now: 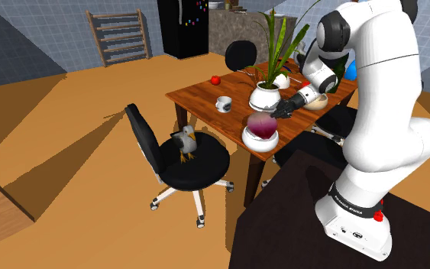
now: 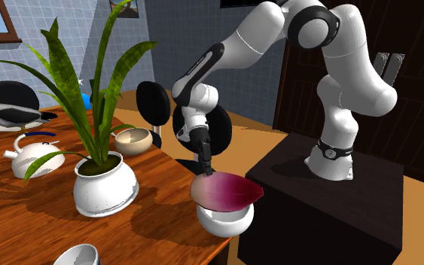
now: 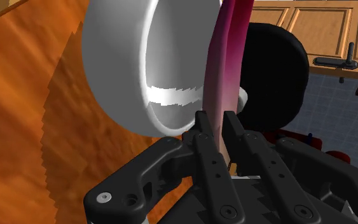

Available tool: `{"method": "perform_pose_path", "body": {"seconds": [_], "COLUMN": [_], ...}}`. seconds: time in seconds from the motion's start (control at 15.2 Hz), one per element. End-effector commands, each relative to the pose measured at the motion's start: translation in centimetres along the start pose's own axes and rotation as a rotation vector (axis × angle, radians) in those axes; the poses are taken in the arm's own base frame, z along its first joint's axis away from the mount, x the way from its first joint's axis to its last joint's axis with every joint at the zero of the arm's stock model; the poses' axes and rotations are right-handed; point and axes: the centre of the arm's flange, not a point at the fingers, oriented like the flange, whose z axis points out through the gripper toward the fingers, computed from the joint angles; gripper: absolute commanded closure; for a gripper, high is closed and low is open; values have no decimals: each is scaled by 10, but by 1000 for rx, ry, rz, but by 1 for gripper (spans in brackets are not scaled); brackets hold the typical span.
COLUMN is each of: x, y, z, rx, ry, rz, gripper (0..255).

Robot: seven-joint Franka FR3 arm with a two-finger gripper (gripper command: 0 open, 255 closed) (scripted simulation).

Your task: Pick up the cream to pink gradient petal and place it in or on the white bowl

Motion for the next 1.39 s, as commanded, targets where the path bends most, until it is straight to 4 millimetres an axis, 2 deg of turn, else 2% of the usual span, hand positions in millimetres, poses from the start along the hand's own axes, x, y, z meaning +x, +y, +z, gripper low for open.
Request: {"method": "perform_pose_path", "body": {"seconds": [0.0,0.13,0.59,0.66,0.99,1.25,1.32], "x": [1,1,1,1,1,1,1], "y": [9,19,19,19,19,19,19], "z": [7,13,13,13,13,-37,-37], "rx": [0,0,0,0,0,0,0], "ry": [0,0,0,0,0,0,0], "rz": [0,0,0,0,0,0,0], "gripper": [255,255,255,0,0,0,0]}}
